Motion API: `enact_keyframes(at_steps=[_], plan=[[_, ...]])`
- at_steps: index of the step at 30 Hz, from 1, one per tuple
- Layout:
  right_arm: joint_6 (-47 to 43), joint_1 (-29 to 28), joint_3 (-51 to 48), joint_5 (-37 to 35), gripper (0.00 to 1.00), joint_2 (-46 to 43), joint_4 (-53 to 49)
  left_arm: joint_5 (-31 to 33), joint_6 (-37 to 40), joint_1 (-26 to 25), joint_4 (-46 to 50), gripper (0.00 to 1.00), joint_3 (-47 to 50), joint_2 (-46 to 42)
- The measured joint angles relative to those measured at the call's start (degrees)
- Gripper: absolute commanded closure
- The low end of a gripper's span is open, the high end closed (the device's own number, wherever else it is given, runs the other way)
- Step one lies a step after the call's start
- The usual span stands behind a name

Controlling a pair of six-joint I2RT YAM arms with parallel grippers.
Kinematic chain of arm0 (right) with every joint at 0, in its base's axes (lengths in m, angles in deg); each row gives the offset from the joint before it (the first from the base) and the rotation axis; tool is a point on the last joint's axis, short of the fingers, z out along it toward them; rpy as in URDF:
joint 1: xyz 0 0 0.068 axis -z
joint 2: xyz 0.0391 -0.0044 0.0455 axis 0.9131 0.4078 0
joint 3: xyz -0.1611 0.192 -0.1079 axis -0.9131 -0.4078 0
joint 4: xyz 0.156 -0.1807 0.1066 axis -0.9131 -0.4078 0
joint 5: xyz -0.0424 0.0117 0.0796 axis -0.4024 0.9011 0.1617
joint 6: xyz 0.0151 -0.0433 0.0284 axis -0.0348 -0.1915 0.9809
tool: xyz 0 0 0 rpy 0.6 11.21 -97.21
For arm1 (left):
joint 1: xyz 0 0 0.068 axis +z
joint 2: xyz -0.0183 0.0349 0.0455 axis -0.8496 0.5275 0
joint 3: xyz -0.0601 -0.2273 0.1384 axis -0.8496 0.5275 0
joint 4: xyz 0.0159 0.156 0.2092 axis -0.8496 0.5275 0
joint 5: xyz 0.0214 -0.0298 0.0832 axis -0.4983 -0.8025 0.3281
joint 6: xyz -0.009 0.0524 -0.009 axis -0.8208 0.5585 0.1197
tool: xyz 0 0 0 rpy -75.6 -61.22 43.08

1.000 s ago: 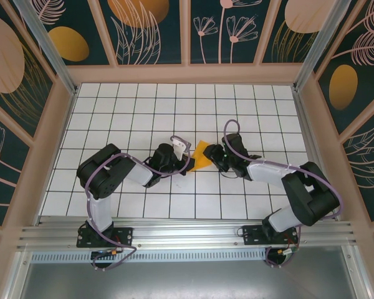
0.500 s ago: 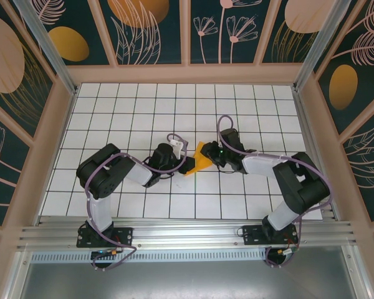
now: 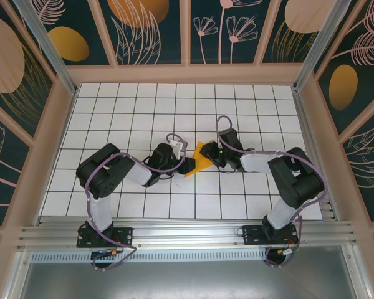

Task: Fold a paper plane with a square sheet of paper (pick it up from the middle)
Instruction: Fourth fold the wing at the center of the table.

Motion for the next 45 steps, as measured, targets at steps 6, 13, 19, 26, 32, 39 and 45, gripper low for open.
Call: enact_keyframes(at_steps=[6,13,19,26,32,39,45], plan=[[-0.4,0.0,0.0,0.0,0.56,1.0,-0.4,-0.2,-1.4,0.4,1.4,0.67,0.0,-0.6],[-0.4,0.0,0.8,-0.3,0.56,1.9,-1.6,1.2,-2.9,1.2,7.1,0.56,0.0,-4.5],[-0.4,0.0,1.2,-0.5,0.56,2.3,-2.0,1.6,-4.1,1.5,12.2,0.52,-1.4,-6.1],[-0.4,0.0,1.3,-0.5,0.55,2.4,-2.0,0.0,-4.5,1.5,15.2,0.56,-3.3,-5.7],[-0.4,0.0,1.4,-0.5,0.55,2.5,-2.0,-2.6,-4.4,1.5,15.7,0.60,-4.5,-3.7],[-0.4,0.0,1.4,-0.4,0.55,2.5,-2.0,-4.5,-4.3,1.5,16.0,0.65,-5.7,-2.3],[-0.4,0.0,1.4,-0.2,0.55,2.5,-1.9,-4.9,-4.4,1.5,16.0,0.69,-6.0,-1.7]])
